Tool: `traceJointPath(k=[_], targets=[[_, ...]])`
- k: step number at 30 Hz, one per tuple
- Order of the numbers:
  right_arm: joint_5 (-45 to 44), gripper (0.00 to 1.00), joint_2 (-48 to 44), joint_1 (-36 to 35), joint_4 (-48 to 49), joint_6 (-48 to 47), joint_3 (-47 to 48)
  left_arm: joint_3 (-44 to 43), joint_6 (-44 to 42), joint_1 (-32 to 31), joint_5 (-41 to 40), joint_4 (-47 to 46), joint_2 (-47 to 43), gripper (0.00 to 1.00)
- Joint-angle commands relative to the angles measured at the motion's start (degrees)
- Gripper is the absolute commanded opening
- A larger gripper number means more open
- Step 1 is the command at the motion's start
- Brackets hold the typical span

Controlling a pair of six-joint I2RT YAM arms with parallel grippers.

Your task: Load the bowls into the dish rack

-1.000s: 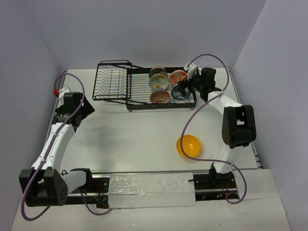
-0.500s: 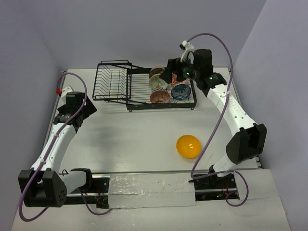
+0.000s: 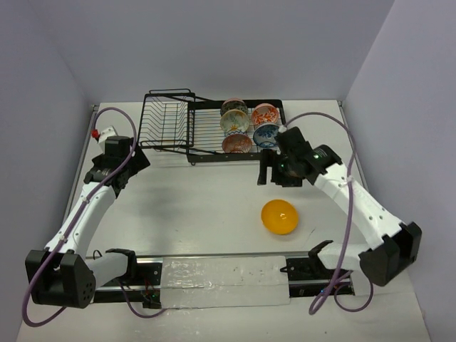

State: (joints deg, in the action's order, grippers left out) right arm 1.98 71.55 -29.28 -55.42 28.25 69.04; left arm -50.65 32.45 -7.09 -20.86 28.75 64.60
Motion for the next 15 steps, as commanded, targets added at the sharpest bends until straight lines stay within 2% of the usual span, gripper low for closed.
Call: traceJointPath(k=[1, 6, 15], targets=[[-10.1, 0.89, -8.8, -0.3, -7.1, 9.2, -1.6, -0.8, 0.4, -0.9, -0.8, -0.7, -0.6, 0.98], [-12.2, 0.82, -14.9, -0.2, -9.9, 15.4, -9.9, -0.8, 0.4, -1.6, -0.8, -0.5, -0.3, 0.98], [-9.4, 0.78, -18.5, 1.1, -7.4, 19.9, -19.3, -0.9, 0.4, -2.6, -0.9, -0.3, 0.3, 0.98]])
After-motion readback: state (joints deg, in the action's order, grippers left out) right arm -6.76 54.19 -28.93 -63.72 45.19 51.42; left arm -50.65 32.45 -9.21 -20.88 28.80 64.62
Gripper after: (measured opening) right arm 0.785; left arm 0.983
